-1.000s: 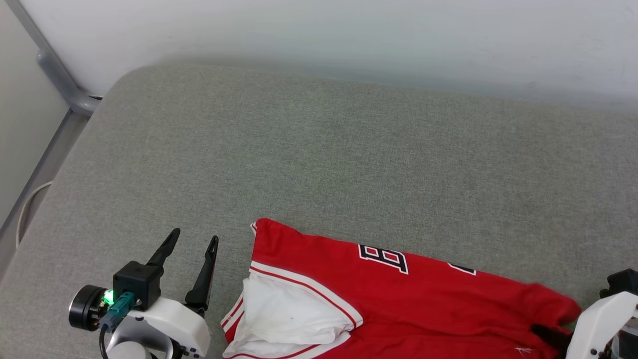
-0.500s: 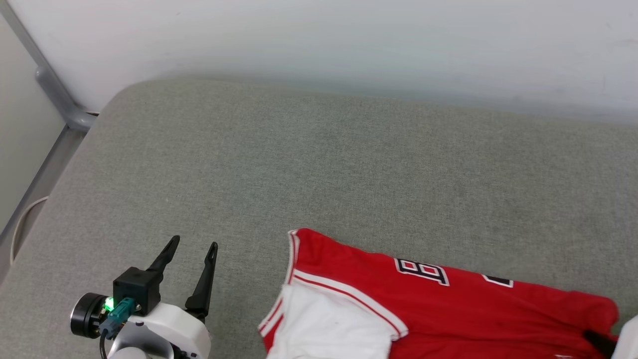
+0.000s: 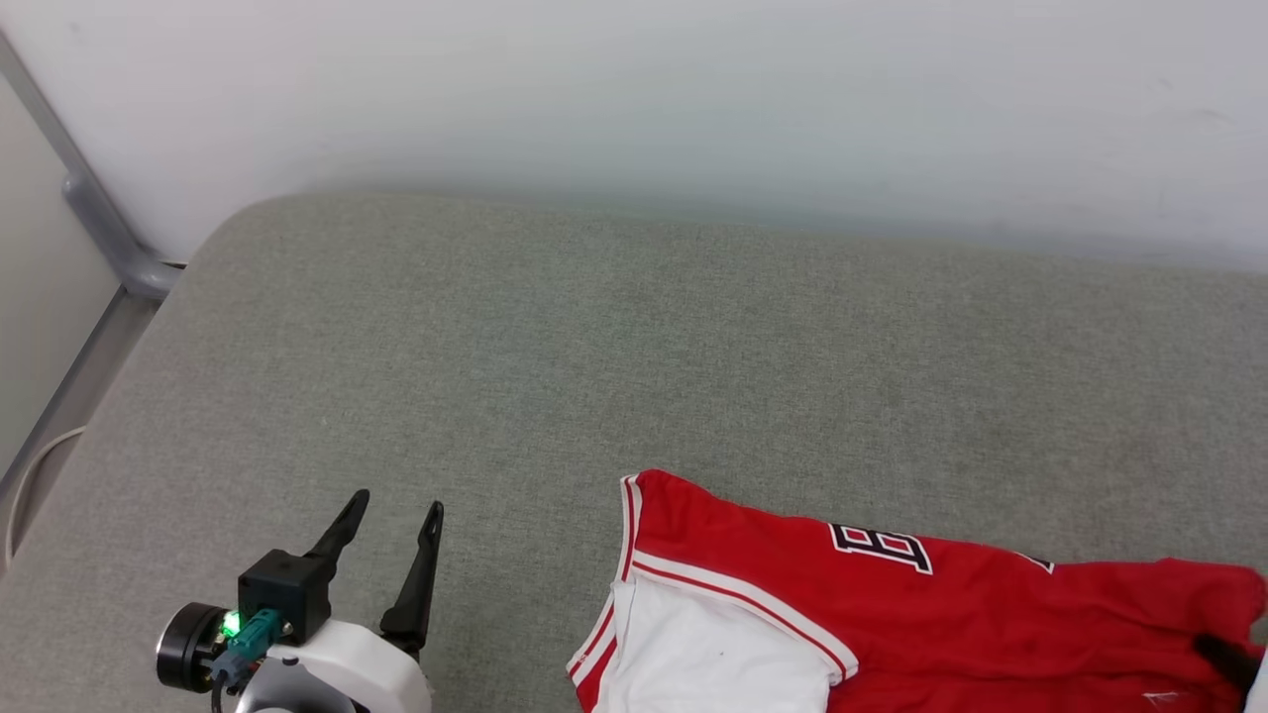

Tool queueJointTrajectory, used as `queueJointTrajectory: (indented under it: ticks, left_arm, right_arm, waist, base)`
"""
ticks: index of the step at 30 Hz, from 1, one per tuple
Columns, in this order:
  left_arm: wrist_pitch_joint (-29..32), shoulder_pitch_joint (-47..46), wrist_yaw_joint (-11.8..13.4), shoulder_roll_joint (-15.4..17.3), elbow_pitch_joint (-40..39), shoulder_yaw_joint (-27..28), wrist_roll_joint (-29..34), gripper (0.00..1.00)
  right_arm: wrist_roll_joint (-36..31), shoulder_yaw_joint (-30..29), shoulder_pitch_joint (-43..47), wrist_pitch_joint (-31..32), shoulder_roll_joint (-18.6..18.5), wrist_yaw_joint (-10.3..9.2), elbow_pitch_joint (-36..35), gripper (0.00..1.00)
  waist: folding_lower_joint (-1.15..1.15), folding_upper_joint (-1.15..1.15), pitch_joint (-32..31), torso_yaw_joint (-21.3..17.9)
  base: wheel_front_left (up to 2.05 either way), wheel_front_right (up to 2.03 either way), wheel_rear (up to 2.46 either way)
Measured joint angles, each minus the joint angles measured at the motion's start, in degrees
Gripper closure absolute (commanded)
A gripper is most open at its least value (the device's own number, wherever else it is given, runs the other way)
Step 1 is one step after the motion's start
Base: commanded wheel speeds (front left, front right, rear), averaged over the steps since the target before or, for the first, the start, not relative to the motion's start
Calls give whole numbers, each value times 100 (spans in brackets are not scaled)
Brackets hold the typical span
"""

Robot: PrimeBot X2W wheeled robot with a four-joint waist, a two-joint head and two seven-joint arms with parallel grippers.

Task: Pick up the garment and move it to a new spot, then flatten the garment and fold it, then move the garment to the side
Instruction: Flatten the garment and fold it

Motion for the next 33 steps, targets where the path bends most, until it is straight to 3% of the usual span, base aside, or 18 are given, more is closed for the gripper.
queueJointTrajectory:
  ticks: [4, 12, 21, 26, 33]
  left_arm:
    - [0, 27, -37, -64, 8, 22, 29, 0]
    - [1, 96, -70, -108, 31, 79, 46, 0]
    - [0, 170, -100, -157, 52, 116, 88, 0]
    - [0, 198, -136, -172, 69, 123, 103, 0]
    - [0, 220, -144, -165, 105, 124, 103, 0]
  right_arm:
    - [-5, 162, 170, 254, 94, 0, -493, 100]
    - [134, 521, 424, 1021, 627, 0, -1556, 100]
    - [744, 848, 448, 1549, 1571, 0, -2136, 100]
    - [1283, 1047, 260, 1288, 1672, 0, -1962, 100]
    - [2131, 2081, -74, 242, 1689, -1, -1100, 100]
  waist:
    - [0, 0, -62, -17]
    - [0, 0, -151, 8]
    - [0, 0, -211, 154]
    - [0, 0, -243, 253]
    - [0, 0, -284, 401]
  base:
    - [0, 0, 0]
    - [0, 0, 0]
    - [0, 0, 0]
    - [0, 0, 0]
    - [0, 0, 0]
